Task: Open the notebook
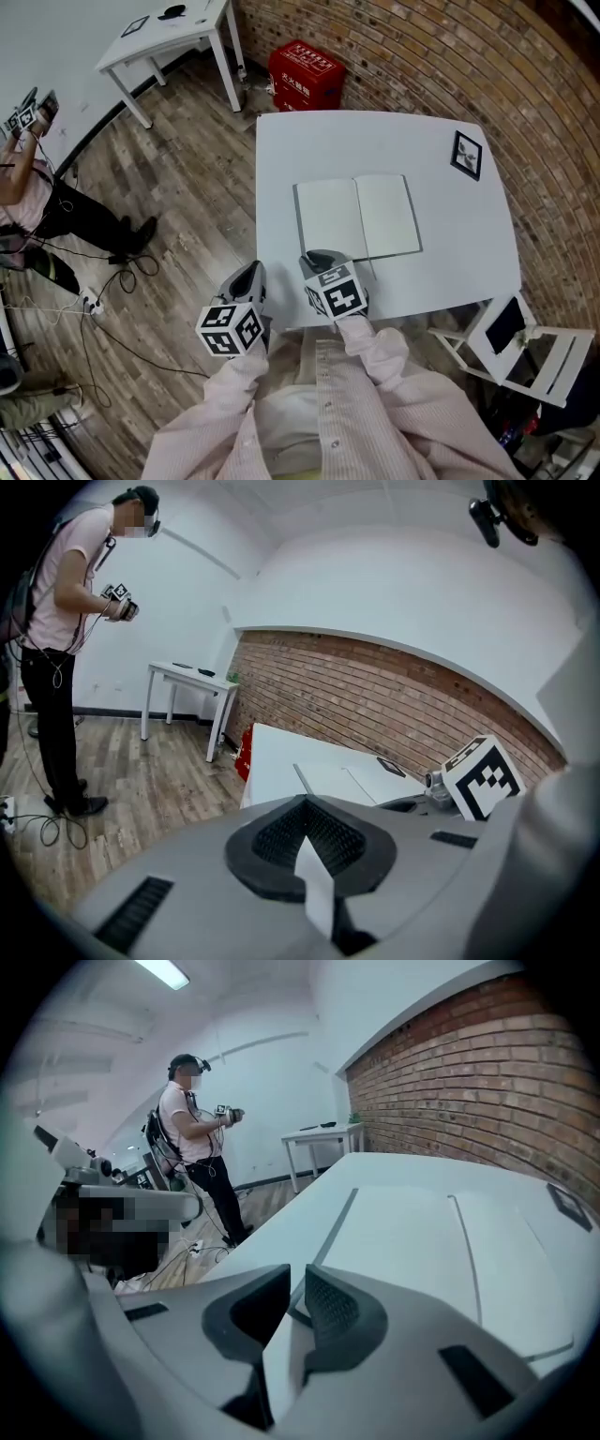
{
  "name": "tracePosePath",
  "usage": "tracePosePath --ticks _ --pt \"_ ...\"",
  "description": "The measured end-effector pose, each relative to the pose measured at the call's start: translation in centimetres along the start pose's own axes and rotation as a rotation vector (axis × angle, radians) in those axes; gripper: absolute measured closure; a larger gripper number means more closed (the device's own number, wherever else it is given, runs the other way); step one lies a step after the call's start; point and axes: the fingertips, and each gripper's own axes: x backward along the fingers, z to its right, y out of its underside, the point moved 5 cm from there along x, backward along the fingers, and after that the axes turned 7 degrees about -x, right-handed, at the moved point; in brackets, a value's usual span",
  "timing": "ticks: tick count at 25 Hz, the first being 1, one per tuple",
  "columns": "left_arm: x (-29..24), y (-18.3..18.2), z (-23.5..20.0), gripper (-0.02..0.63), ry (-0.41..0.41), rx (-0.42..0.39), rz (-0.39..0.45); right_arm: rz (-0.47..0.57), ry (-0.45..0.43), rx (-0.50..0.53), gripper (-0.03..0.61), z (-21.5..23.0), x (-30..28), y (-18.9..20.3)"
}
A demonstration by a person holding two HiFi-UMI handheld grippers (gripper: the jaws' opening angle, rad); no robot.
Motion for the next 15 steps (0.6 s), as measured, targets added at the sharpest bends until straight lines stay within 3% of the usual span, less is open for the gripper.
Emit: tracePosePath --ticks 4,7,15 --pt "-0.5 -0.6 1.1 0.621 0.033 -0.044 0.014 0.047 -0.044 -0.024 0.529 0.7 1.1 -0.3" --pt "-0.7 -1.3 1.9 0.621 0.063 -0.069 0.032 0.090 -0.076 -0.032 0.574 1.1 2.1 -0.8" --pt "-0.8 -3.6 3.5 0.621 0.118 -0.145 0.091 0.227 -0.139 -0.082 0.575 2.5 5.2 -2.8"
